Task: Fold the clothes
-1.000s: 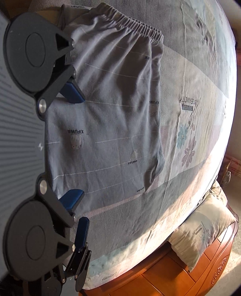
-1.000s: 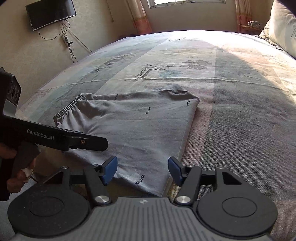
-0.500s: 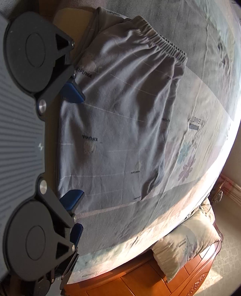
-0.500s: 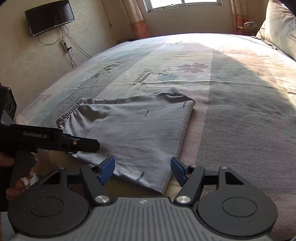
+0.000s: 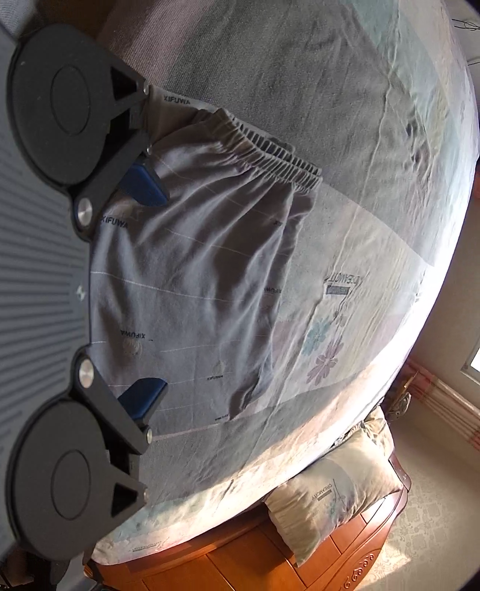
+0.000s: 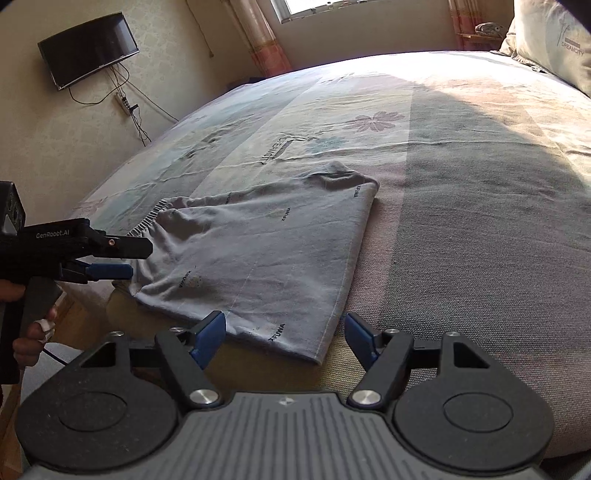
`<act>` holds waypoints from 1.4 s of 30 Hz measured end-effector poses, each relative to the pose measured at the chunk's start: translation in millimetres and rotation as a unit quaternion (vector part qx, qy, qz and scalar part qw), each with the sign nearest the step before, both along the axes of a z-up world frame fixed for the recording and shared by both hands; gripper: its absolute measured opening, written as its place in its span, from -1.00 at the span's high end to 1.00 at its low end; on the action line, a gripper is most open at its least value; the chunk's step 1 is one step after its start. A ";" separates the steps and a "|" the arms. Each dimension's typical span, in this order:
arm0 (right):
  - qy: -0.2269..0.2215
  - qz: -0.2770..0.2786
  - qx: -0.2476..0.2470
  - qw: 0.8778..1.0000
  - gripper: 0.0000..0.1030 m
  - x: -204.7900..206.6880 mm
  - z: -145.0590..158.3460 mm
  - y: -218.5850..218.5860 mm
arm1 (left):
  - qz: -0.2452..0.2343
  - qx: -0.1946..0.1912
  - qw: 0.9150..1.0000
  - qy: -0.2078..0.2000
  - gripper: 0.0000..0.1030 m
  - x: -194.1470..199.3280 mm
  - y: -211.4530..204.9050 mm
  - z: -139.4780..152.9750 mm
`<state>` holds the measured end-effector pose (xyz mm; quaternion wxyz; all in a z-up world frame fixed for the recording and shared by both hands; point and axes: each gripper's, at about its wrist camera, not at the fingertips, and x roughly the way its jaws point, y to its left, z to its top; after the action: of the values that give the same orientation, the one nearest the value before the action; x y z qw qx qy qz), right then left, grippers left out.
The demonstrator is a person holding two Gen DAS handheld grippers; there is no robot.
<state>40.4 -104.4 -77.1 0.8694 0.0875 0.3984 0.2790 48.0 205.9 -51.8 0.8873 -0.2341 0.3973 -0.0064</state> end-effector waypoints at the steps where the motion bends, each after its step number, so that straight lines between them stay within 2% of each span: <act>1: 0.009 -0.006 0.009 1.000 -0.47 2.6 -1.8 -3.4 | 0.010 -0.001 1.000 -0.007 -0.93 1.4 10.4 4.8; 3: 0.024 -0.019 0.026 0.999 -0.47 7.1 -5.4 -9.5 | 0.029 -0.004 0.999 -0.014 -0.93 5.8 31.6 10.8; 6: 0.041 -0.030 0.041 0.998 -0.47 13.2 -9.9 -13.5 | 0.046 -0.011 0.999 0.001 -0.93 18.4 64.0 5.2; 11: 0.051 -0.036 0.042 0.997 -0.49 22.6 -11.5 -12.9 | 0.041 -0.046 0.997 0.036 -0.93 29.4 93.7 -21.4; 13: 0.053 -0.036 0.038 0.997 -0.50 26.0 -11.4 -10.8 | 0.027 -0.080 0.995 0.043 -0.93 32.4 100.9 -31.3; 15: 0.054 -0.034 0.033 0.997 -0.50 29.0 -11.6 -8.6 | 0.011 -0.122 0.991 0.043 -0.93 36.2 107.5 -39.6; 18: 0.060 -0.033 0.030 0.997 -0.51 34.7 -12.7 -5.7 | -0.015 -0.164 0.985 0.043 -0.93 48.9 113.5 -47.5; 23: 0.076 -0.042 0.054 0.995 -0.51 45.7 -9.3 -6.2 | -0.061 -0.196 0.978 0.044 -0.98 85.3 117.7 -57.2; 27: 0.071 -0.042 0.056 0.995 -0.55 52.7 -2.2 -4.2 | -0.069 -0.221 0.972 0.047 -0.98 105.1 122.2 -60.3; 36: 0.061 -0.027 0.063 0.996 -0.56 60.6 3.9 -0.6 | -0.061 -0.304 0.949 0.059 -0.98 61.9 132.6 -69.2; 42: 0.075 -0.038 0.073 0.994 -0.56 57.2 -3.8 -6.5 | -0.065 -0.294 0.952 0.059 -0.98 100.1 130.1 -67.7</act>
<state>97.6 -110.9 -80.9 0.8382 0.1862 0.4379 0.2665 148.1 336.1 -119.5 0.7515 -0.4586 0.4441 -0.1665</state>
